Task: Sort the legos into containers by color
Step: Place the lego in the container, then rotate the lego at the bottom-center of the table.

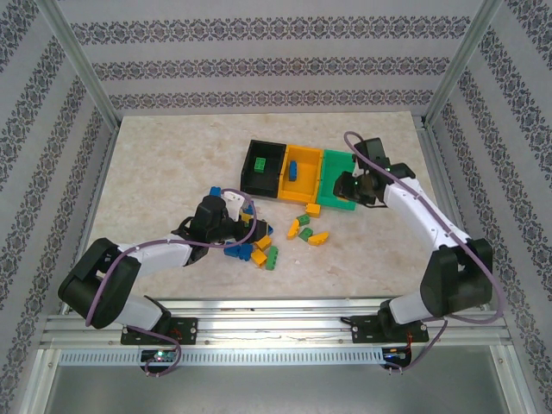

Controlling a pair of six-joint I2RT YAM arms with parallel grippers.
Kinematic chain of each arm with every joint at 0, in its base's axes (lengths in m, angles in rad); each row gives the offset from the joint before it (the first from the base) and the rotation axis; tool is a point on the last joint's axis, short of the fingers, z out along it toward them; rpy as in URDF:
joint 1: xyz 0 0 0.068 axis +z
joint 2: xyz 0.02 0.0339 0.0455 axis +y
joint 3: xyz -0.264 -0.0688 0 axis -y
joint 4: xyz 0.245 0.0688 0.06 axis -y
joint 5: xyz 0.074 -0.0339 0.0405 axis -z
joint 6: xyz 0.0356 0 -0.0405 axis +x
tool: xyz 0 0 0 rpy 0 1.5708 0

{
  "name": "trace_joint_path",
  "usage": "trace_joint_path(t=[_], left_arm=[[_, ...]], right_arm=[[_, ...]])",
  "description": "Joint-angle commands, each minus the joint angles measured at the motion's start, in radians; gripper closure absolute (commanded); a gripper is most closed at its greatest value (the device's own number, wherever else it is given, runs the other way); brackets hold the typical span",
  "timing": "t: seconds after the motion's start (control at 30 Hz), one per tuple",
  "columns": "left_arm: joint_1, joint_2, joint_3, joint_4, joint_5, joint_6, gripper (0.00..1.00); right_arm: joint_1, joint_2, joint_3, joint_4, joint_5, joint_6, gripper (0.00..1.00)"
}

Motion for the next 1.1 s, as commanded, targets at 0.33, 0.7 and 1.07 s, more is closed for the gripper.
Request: trace_joint_path(t=[0.33, 0.7, 1.07], left_arm=[[-0.001, -0.07, 0.008, -0.026, -0.07, 0.015, 0.23], [0.014, -0.038, 0.003, -0.008, -0.084, -0.038, 0.23], [0.016, -0.037, 0.004, -0.005, -0.073, -0.033, 0.22]], right_arm=[[0.13, 0.031, -0.031, 0.074, 0.037, -0.092, 0.38], [0.349, -0.017, -0.191, -0.021, 0.084, -0.2, 0.38], [0.378, 0.166, -0.141, 0.015, 0.113, -0.226, 0.37]])
